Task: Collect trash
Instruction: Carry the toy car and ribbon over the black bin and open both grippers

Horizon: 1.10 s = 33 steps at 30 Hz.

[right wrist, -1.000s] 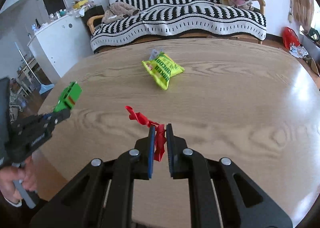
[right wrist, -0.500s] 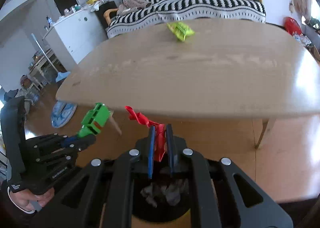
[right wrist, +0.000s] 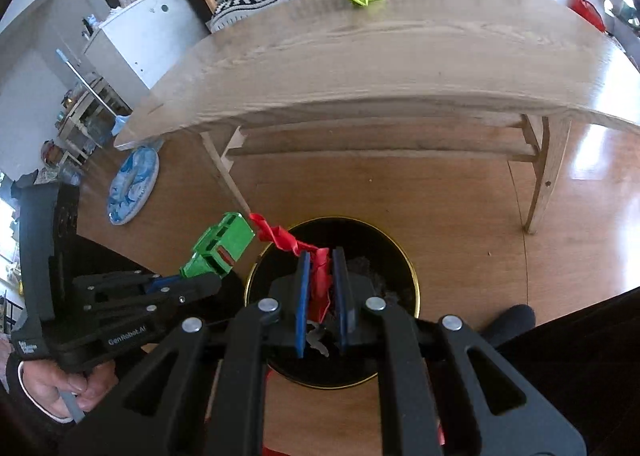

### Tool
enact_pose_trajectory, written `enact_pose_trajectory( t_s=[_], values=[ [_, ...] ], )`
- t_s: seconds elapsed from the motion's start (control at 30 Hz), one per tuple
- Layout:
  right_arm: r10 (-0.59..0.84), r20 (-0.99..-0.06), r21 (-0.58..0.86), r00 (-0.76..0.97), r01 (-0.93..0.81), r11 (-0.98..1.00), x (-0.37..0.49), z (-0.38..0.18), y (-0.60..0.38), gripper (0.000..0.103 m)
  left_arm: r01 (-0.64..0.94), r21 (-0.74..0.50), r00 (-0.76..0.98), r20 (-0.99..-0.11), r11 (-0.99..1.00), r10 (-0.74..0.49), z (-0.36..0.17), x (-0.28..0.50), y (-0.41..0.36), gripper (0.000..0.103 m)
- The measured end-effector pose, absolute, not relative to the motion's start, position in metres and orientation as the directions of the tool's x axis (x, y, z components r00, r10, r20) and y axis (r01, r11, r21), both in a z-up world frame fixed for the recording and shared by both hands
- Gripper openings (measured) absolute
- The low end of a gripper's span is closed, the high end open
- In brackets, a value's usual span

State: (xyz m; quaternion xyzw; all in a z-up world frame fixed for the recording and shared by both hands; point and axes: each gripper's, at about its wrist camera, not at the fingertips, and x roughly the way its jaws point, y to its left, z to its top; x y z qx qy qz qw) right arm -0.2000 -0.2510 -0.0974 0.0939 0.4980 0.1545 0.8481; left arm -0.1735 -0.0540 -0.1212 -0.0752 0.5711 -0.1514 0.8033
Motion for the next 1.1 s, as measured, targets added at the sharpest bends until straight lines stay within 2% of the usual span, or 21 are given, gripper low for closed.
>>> enact_pose_trajectory(
  t_s=[0.33, 0.87, 0.97, 1.03, 1.07, 1.1],
  values=[
    [0.340, -0.846, 0.307, 0.411, -0.146, 0.940, -0.188, -0.108, -0.249, 0.012, 0.159, -0.285, 0.262, -0.911, 0.945, -0.319, -0.131, -0.168, -0.064, 0.012],
    [0.346, -0.844, 0.311, 0.410, -0.152, 0.938, -0.187, -0.108, -0.248, 0.012, 0.167, -0.281, 0.261, -0.912, 0.945, -0.318, -0.132, -0.166, -0.066, 0.012],
    [0.358, -0.841, 0.331, 0.405, -0.138, 0.934, -0.186, -0.109, -0.250, 0.012, 0.159, -0.278, 0.260, -0.914, 0.947, -0.312, -0.132, -0.166, -0.066, 0.015],
    [0.359, -0.842, 0.335, 0.402, -0.131, 0.933, -0.186, -0.110, -0.252, 0.017, 0.150, -0.274, 0.258, -0.917, 0.950, -0.305, -0.133, -0.165, -0.064, 0.030],
    [0.360, -0.842, 0.338, 0.402, -0.129, 0.932, -0.186, -0.110, -0.252, 0.032, 0.145, -0.269, 0.260, -0.918, 0.952, -0.299, -0.132, -0.164, -0.063, 0.048],
    [0.359, -0.839, 0.339, 0.409, -0.124, 0.933, -0.187, -0.109, -0.253, 0.055, 0.140, -0.265, 0.267, -0.917, 0.954, -0.295, -0.131, -0.164, -0.062, 0.055]
  ],
)
